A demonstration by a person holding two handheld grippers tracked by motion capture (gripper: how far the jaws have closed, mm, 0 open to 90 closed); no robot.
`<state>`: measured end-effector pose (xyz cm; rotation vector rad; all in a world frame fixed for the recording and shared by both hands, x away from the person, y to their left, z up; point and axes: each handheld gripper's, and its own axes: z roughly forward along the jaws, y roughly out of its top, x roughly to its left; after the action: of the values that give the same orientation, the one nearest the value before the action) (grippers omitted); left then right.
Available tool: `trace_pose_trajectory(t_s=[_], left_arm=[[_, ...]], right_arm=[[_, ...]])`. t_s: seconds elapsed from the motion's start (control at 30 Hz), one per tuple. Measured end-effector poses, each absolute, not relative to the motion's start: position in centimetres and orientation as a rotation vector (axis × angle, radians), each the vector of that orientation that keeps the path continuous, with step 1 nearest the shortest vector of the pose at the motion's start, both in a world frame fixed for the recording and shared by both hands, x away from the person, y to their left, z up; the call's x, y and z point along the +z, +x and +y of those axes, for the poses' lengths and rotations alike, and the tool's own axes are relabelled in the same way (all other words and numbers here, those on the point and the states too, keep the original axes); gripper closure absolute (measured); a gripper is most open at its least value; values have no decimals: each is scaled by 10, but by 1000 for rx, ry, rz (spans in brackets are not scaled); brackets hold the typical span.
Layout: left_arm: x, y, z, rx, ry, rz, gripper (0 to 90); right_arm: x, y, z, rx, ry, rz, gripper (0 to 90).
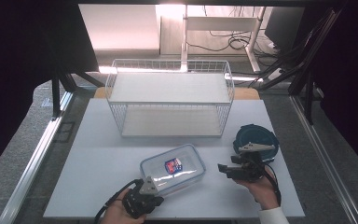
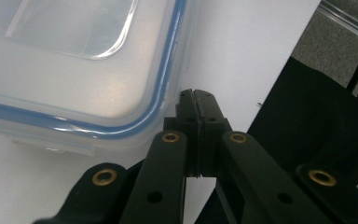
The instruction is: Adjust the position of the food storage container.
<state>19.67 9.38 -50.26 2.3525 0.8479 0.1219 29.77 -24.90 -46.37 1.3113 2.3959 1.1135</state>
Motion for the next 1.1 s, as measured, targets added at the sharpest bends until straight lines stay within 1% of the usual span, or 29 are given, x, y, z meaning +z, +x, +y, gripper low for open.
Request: trace_pose_trajectory(t_s=[0.3, 0.4, 0.67, 0.8, 1.1], left_arm=[[-504, 205, 102, 131, 2335, 876, 900], [-506, 211, 111, 127, 2316, 905, 900], [-508, 222, 124, 132, 2286, 943, 900], [-510, 227, 130, 153, 2261, 973, 900], [-512, 236, 137, 157, 2241, 1016, 900]], right_arm=[[-462, 297, -250, 1123, 1308, 2385, 300], [-461, 296, -249, 1138, 1306, 2374, 257], [-460, 294, -247, 1151, 1292, 2362, 207], [-458, 293, -246, 1156, 1288, 2349, 198], [-458, 291, -244, 1158, 1280, 2349, 195]])
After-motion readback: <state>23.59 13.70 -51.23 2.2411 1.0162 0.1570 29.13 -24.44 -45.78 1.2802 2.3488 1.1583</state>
